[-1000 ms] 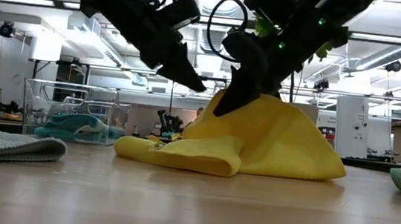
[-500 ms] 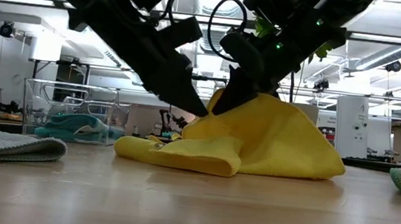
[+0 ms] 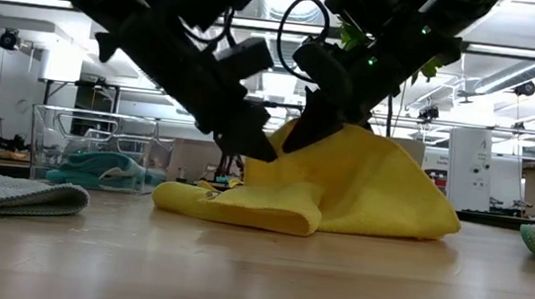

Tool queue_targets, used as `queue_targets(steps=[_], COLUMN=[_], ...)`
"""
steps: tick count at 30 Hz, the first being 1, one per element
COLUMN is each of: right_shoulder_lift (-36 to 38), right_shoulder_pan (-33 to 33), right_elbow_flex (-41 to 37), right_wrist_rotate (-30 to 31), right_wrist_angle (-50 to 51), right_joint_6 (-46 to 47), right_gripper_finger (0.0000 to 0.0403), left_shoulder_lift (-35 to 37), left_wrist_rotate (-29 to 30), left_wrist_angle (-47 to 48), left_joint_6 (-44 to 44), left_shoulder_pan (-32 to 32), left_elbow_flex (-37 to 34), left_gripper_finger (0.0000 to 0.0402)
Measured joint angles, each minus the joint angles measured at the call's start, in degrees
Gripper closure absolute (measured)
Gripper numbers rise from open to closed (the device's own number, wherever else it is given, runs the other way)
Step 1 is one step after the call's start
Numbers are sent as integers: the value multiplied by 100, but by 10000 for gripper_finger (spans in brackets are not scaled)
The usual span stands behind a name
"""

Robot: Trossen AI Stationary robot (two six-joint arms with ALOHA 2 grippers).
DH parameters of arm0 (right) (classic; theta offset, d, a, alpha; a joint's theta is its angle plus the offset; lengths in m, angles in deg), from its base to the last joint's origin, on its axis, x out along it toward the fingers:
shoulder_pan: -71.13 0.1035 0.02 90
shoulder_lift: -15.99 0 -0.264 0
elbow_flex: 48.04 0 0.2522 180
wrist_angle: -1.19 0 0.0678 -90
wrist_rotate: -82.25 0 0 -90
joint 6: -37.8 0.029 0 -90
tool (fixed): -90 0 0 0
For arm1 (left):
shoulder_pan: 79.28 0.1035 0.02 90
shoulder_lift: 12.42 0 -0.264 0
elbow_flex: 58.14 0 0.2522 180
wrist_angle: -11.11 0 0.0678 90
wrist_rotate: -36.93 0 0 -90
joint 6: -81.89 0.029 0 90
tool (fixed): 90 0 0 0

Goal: Fold microfiber towels
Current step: Fold the yellow microfiber towel

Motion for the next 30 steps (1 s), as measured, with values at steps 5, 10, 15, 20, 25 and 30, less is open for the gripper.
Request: queue_targets(steps=[5, 10, 15, 20, 25, 30], right_shoulder_lift=[-2, -2, -2, 45, 203, 378], right_shoulder_pan=[0, 0, 0, 3, 4, 4], right_elbow_flex=[0, 0, 0, 0, -2, -2], right_wrist_rotate=[0, 2, 4, 0, -7, -55], right_wrist_angle=[2, 4, 2, 65, 426, 802], right_joint_6=[-29, -71, -111, -166, -302, -304], right_gripper_finger=[394, 394, 393, 368, 317, 265], left_shoulder_lift=[-6, -6, 48, 317, 826, 1280], left_wrist_rotate=[138, -69, -656, -1294, -1411, -1418], left_wrist_angle=[0, -8, -12, 88, 634, 1074], left_joint_6=[86, 274, 258, 261, 598, 858], left_shoulder_pan=[56, 43, 41, 26, -66, -117], left_elbow_flex=[0, -2, 0, -5, -7, -11], left_gripper_finger=[279, 382, 398, 400, 401, 401])
